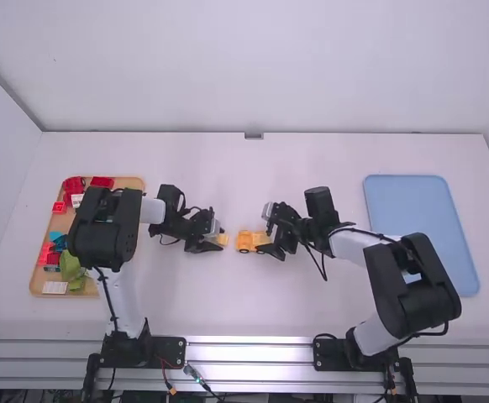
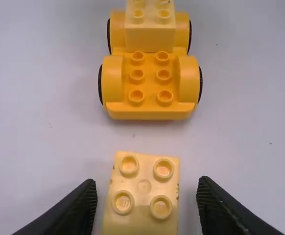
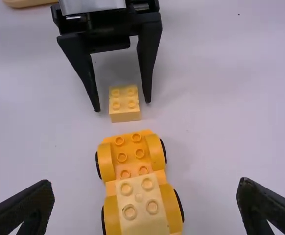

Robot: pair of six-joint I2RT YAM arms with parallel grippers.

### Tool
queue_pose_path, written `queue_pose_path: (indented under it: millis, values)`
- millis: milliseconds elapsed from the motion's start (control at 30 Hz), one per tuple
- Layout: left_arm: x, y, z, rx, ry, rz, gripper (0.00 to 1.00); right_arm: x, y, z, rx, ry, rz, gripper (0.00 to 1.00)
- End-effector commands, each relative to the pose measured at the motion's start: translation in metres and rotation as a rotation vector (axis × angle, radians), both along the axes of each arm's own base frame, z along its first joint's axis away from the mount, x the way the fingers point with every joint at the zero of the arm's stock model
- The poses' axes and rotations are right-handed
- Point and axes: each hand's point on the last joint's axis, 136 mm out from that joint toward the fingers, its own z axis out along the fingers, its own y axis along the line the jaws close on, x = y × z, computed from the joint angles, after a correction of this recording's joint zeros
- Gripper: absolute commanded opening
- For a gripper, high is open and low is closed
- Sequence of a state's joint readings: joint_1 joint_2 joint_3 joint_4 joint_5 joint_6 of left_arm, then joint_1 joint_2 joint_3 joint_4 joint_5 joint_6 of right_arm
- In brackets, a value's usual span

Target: Assemble lego blocks to make yellow taxi

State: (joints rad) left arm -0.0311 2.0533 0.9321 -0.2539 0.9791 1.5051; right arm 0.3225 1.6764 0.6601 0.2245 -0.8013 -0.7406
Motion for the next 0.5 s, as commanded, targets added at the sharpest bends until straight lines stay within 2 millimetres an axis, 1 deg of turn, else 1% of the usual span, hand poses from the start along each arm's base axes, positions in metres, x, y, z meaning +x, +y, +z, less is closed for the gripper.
queue_pose_path:
  millis: [0,100,133,167,200,267,300,367,467]
  values:
    - [-0.0045,-0.0017,-0.0054,0.009,0.012,-0.014,0.5,0.0038,0.0031,0.004,0.01,-0.007,0.008,0.99]
    - [-0.0067,-0.0015,-0.0072,0.01,0.011,-0.014,0.41,0.0027,0.0046,0.0039,0.01,-0.008,0.013,0.99]
    - [-0.0065,-0.0014,-0.0073,0.011,0.011,-0.014,0.4,0.0029,0.0045,0.0041,0.01,-0.008,0.013,0.99]
    - [-0.0067,-0.0012,-0.0075,0.012,0.013,-0.013,0.42,0.0035,0.0036,0.004,0.01,-0.008,0.01,0.99]
    - [-0.0067,-0.0013,-0.0075,0.012,0.012,-0.014,0.38,0.0034,0.0036,0.0039,0.01,-0.008,0.01,0.99]
    - [-0.0065,-0.0014,-0.0074,0.012,0.011,-0.013,0.37,0.0033,0.0037,0.004,0.01,-0.007,0.01,0.99]
    - [-0.0064,-0.0012,-0.0074,0.012,0.01,-0.014,0.35,0.0032,0.0037,0.004,0.01,-0.007,0.01,0.99]
    - [-0.0054,-0.0014,-0.0073,0.011,0.005,-0.014,0.34,0.0032,0.0037,0.0039,0.01,-0.007,0.01,0.99]
    - [-0.0042,-0.0029,-0.0045,-0.003,0.002,-0.015,0.29,0.0032,0.0037,0.004,0.01,-0.007,0.01,0.99]
